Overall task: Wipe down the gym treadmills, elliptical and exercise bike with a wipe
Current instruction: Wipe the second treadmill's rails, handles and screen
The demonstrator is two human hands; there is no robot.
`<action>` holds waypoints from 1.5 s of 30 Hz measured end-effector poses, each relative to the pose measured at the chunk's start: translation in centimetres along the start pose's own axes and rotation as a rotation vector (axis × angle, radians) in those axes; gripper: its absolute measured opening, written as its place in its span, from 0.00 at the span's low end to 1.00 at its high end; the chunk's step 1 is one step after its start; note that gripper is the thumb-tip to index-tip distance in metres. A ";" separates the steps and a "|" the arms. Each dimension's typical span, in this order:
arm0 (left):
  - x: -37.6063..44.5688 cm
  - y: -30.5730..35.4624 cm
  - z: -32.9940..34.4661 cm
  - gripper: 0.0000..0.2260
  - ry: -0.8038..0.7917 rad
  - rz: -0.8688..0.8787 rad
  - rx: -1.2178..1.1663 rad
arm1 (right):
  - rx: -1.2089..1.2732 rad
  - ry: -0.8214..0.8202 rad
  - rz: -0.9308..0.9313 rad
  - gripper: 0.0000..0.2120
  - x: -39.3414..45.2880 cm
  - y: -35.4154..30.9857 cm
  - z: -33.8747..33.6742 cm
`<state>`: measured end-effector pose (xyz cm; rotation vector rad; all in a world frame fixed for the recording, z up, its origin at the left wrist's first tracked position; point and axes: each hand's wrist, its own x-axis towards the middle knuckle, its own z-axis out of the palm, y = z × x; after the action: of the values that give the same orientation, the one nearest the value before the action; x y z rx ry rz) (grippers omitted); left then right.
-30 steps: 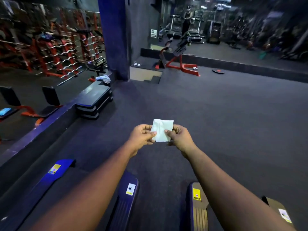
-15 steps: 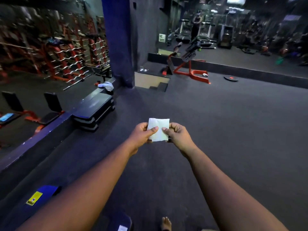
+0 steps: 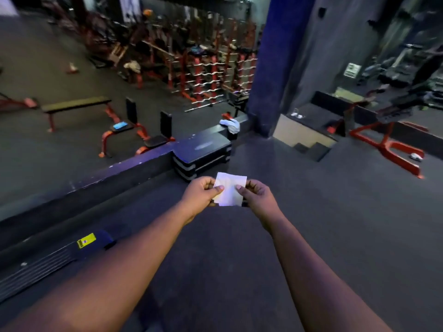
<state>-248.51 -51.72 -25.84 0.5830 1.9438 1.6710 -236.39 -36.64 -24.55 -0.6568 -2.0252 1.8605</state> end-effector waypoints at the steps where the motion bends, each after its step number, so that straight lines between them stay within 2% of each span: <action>1: 1.2 -0.2 -1.1 0.07 0.043 -0.005 -0.013 | -0.028 -0.042 -0.005 0.09 2.3 0.0 0.9; 8: 7.9 -2.3 -10.3 0.02 0.292 -0.004 -0.104 | -0.192 -0.258 -0.035 0.06 15.2 -1.5 9.5; 14: 8.2 -3.4 -20.8 0.06 0.621 -0.004 -0.152 | -0.281 -0.600 -0.126 0.03 23.0 -3.7 22.7; 17: 6.9 -3.9 -25.2 0.03 0.795 -0.020 -0.173 | -0.302 -0.767 -0.147 0.06 24.9 -4.0 29.5; 19: 5.6 -4.6 -28.0 0.06 0.927 -0.031 -0.162 | -0.316 -0.890 -0.177 0.07 25.8 -4.2 34.5; 22: 3.2 -5.4 -31.0 0.05 1.143 -0.044 -0.147 | -0.295 -1.090 -0.228 0.03 25.9 -4.8 41.4; 25: 0.5 -6.0 -32.5 0.06 1.384 -0.070 -0.156 | -0.259 -1.311 -0.274 0.08 24.8 -5.3 47.2; 29: -3.5 -5.7 -32.0 0.08 1.689 -0.097 -0.172 | -0.225 -1.610 -0.297 0.03 21.4 -5.4 53.2; 36: -11.8 -5.8 -29.6 0.10 2.110 -0.130 -0.171 | -0.164 -2.027 -0.313 0.04 10.7 -5.3 58.7; 41: -17.9 -7.4 -29.1 0.04 2.298 -0.125 -0.177 | -0.106 -2.215 -0.235 0.06 2.5 -4.4 61.4; 45: -21.8 -7.7 -29.3 0.06 2.383 -0.162 -0.171 | -0.102 -2.313 -0.158 0.05 -3.0 -4.1 62.9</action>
<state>-249.89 -88.96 -27.90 -2.7350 2.3146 2.2458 -267.06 -91.73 -26.98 2.7958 -2.4108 2.2303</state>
